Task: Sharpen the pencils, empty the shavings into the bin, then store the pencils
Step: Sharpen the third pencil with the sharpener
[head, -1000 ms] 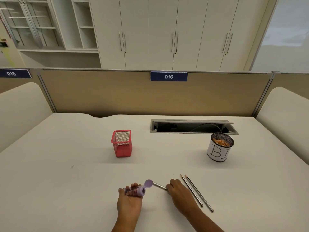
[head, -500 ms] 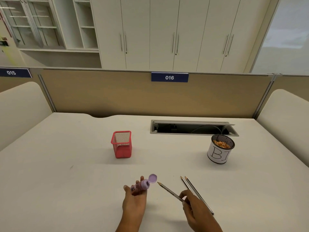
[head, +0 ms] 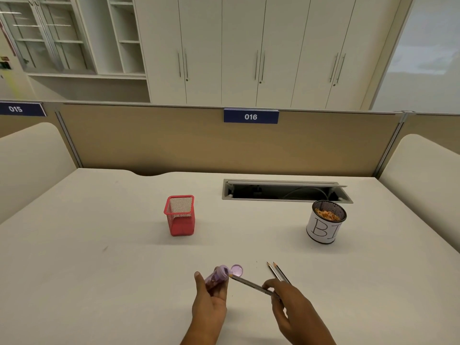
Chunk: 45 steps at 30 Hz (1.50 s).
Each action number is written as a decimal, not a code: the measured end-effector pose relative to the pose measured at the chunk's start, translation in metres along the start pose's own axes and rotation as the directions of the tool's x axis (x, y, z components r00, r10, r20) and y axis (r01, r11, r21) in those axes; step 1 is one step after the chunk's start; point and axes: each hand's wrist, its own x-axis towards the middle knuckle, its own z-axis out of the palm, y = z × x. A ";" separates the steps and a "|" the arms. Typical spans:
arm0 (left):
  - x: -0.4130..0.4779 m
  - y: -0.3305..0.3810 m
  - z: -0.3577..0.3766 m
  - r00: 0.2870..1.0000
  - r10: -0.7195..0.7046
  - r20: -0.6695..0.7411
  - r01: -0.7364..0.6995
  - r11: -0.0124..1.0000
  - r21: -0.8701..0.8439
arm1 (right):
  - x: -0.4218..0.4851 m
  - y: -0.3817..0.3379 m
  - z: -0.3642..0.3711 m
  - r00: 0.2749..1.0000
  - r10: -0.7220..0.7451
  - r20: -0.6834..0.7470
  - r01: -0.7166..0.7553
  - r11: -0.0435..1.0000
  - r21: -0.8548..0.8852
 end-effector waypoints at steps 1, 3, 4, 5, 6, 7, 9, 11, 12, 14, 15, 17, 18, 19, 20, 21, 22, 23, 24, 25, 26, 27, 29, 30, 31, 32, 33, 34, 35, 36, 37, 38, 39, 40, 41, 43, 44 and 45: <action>-0.001 0.001 -0.001 1.000 -0.009 0.015 0.008 1.000 0.023 | 0.000 0.001 -0.002 1.000 -0.028 -0.014 0.027 0.998 -0.060; -0.003 0.003 -0.002 0.999 -0.008 0.039 0.006 0.997 0.072 | 0.001 0.004 -0.004 0.998 -0.066 -0.026 0.061 0.988 -0.139; -0.004 0.004 -0.002 0.999 -0.001 0.039 -0.003 0.996 0.095 | 0.002 0.005 -0.006 0.996 -0.078 -0.034 0.071 0.982 -0.173; -0.005 0.004 -0.002 0.999 0.010 0.031 -0.014 0.993 0.120 | 0.004 0.007 -0.009 0.996 -0.084 -0.035 0.075 0.975 -0.207; -0.006 0.005 -0.001 0.999 0.024 0.024 -0.027 0.989 0.148 | 0.005 0.006 -0.013 0.996 -0.078 -0.033 0.068 0.968 -0.240; -0.007 0.005 0.000 0.999 0.040 0.019 -0.043 0.984 0.173 | 0.008 0.007 -0.015 0.995 -0.088 -0.040 0.074 0.959 -0.275; -0.008 0.005 0.002 0.998 0.059 0.031 -0.064 0.976 0.209 | 0.011 0.010 -0.017 0.995 -0.089 -0.052 0.070 0.955 -0.288; -0.010 0.005 0.003 0.998 0.049 0.045 -0.058 0.971 0.232 | 0.011 0.012 -0.017 0.995 -0.073 -0.067 0.054 0.965 -0.255; -0.011 0.005 0.004 0.998 0.043 0.046 -0.053 0.970 0.238 | 0.011 0.014 -0.017 0.994 -0.072 -0.077 0.051 0.969 -0.243; -0.012 0.005 0.005 0.998 0.037 0.047 -0.048 0.969 0.241 | 0.008 0.014 -0.016 0.994 -0.079 -0.079 0.059 0.969 -0.239; -0.013 0.005 0.005 0.998 0.035 0.044 -0.045 0.969 0.244 | 0.007 0.014 -0.017 0.993 -0.091 -0.070 0.070 0.966 -0.251; -0.015 0.004 0.005 0.998 0.039 0.040 -0.049 0.959 0.279 | 0.007 0.013 -0.018 0.991 -0.119 -0.059 0.097 0.952 -0.289; -0.016 0.004 0.006 0.998 0.047 0.041 -0.058 0.949 0.311 | 0.008 0.012 -0.020 0.990 -0.133 -0.057 0.109 0.945 -0.310; -0.017 0.002 0.006 0.997 0.057 0.045 -0.069 0.934 0.351 | 0.009 0.012 -0.020 0.986 -0.157 -0.057 0.129 0.935 -0.330; -0.019 0.001 0.006 0.996 0.068 0.049 -0.082 0.915 0.395 | 0.010 0.011 -0.020 0.982 -0.178 -0.057 0.147 0.925 -0.351; -0.019 0.000 0.006 0.995 0.082 0.054 -0.097 0.893 0.440 | 0.010 0.012 -0.019 0.978 -0.201 -0.053 0.167 0.913 -0.372; -0.019 -0.001 0.007 0.994 0.097 0.056 -0.112 0.870 0.479 | 0.011 0.011 -0.019 0.976 -0.214 -0.048 0.179 0.903 -0.391; -0.020 -0.003 0.007 0.992 0.113 0.056 -0.125 0.850 0.512 | 0.010 0.012 -0.019 0.973 -0.227 -0.043 0.190 0.893 -0.408; -0.020 -0.004 0.009 0.990 0.132 0.056 -0.141 0.830 0.540 | 0.011 0.012 -0.019 0.972 -0.232 -0.047 0.191 0.885 -0.424; -0.019 -0.005 0.010 0.986 0.156 0.057 -0.160 0.810 0.564 | 0.011 0.013 -0.017 0.969 -0.242 -0.055 0.193 0.875 -0.443; -0.020 -0.006 0.012 0.981 0.187 0.055 -0.184 0.790 0.585 | 0.010 0.012 -0.017 0.970 -0.235 -0.066 0.180 0.873 -0.454; -0.021 -0.007 0.014 0.973 0.224 0.051 -0.209 0.771 0.601 | 0.010 0.013 -0.014 0.964 -0.251 -0.087 0.183 0.866 -0.465; -0.025 -0.007 0.018 0.951 0.307 0.042 -0.268 0.746 0.610 | 0.010 0.012 -0.010 0.932 -0.327 -0.160 0.209 0.841 -0.499; -0.027 -0.008 0.020 0.939 0.342 0.042 -0.297 0.740 0.604 | 0.009 0.012 -0.009 0.915 -0.358 -0.188 0.218 0.828 -0.517; -0.029 -0.009 0.022 0.929 0.368 0.047 -0.320 0.731 0.602 | 0.010 0.010 -0.009 0.903 -0.376 -0.207 0.220 0.820 -0.529; -0.030 -0.011 0.023 0.920 0.389 0.055 -0.341 0.720 0.605 | 0.010 0.008 -0.009 0.901 -0.376 -0.218 0.215 0.821 -0.528; -0.030 -0.012 0.024 0.911 0.407 0.066 -0.360 0.708 0.607 | 0.009 0.007 -0.007 0.894 -0.384 -0.232 0.209 0.815 -0.541; -0.030 -0.013 0.025 0.903 0.422 0.077 -0.378 0.697 0.609 | 0.009 0.005 -0.007 0.895 -0.373 -0.245 0.190 0.814 -0.549; -0.030 -0.014 0.025 0.896 0.436 0.090 -0.394 0.685 0.613 | 0.009 0.002 -0.009 0.903 -0.358 -0.239 0.183 0.822 -0.539; -0.029 -0.014 0.026 0.888 0.448 0.103 -0.410 0.672 0.617 | 0.009 0.000 -0.008 0.921 -0.321 -0.219 0.169 0.838 -0.519; -0.028 -0.014 0.026 0.883 0.453 0.122 -0.425 0.661 0.618 | 0.009 -0.002 -0.009 0.943 -0.273 -0.189 0.148 0.856 -0.495; -0.028 -0.014 0.026 0.881 0.449 0.147 -0.438 0.659 0.612 | 0.009 -0.006 -0.010 0.972 -0.189 -0.137 0.110 0.889 -0.445; -0.028 -0.014 0.027 0.881 0.439 0.179 -0.451 0.660 0.601 | 0.009 -0.007 -0.010 0.994 -0.064 -0.085 0.026 0.923 -0.384; -0.027 -0.014 0.027 0.879 0.426 0.214 -0.464 0.660 0.592 | 0.011 -0.010 -0.012 0.995 0.104 -0.006 -0.102 0.960 -0.262; -0.027 -0.014 0.027 0.877 0.414 0.246 -0.474 0.656 0.587 | 0.012 -0.014 -0.013 0.964 0.241 0.111 -0.230 0.968 -0.104; -0.026 -0.013 0.027 0.877 0.389 0.280 -0.478 0.658 0.582 | 0.017 -0.019 -0.019 0.842 0.404 0.357 -0.507 0.819 0.270; -0.025 -0.013 0.025 0.883 0.375 0.281 -0.468 0.673 0.572 | 0.019 -0.020 -0.024 0.758 0.438 0.484 -0.631 0.681 0.372; -0.024 -0.014 0.023 0.892 0.358 0.277 -0.453 0.697 0.556 | 0.019 -0.021 -0.029 0.658 0.432 0.617 -0.740 0.523 0.423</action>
